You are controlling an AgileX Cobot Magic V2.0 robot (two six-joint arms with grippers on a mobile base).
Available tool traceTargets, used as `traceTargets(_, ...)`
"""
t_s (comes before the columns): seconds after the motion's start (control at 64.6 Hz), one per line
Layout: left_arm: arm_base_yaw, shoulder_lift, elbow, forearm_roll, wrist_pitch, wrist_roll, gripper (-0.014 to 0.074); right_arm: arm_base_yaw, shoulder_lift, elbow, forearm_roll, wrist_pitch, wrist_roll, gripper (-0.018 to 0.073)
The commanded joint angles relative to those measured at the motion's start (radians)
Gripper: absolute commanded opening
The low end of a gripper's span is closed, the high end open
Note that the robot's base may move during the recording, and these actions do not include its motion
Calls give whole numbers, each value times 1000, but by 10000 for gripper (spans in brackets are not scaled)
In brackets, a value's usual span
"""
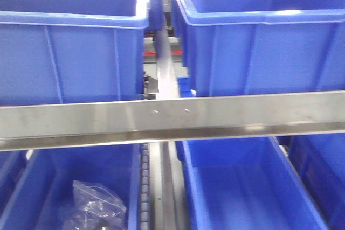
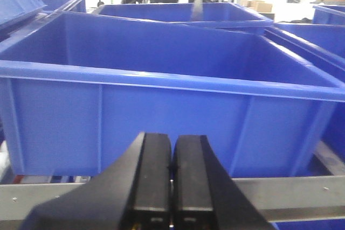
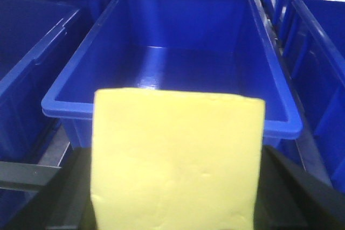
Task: Place yellow foam block on left shelf second layer
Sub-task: 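Turn the base to face the shelf of blue bins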
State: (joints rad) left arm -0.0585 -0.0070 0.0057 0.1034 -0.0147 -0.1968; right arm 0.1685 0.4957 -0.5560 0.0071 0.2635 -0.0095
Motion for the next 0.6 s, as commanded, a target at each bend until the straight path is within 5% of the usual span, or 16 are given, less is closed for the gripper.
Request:
traceTargets(0.0, -6, -16, 26, -4, -90, -5, 136, -6, 2, -32, -1, -88, -7, 393)
traceTargets(0.588, -6, -16, 26, -4, -90, -5, 136, -6, 2, -32, -1, -102, -7, 393)
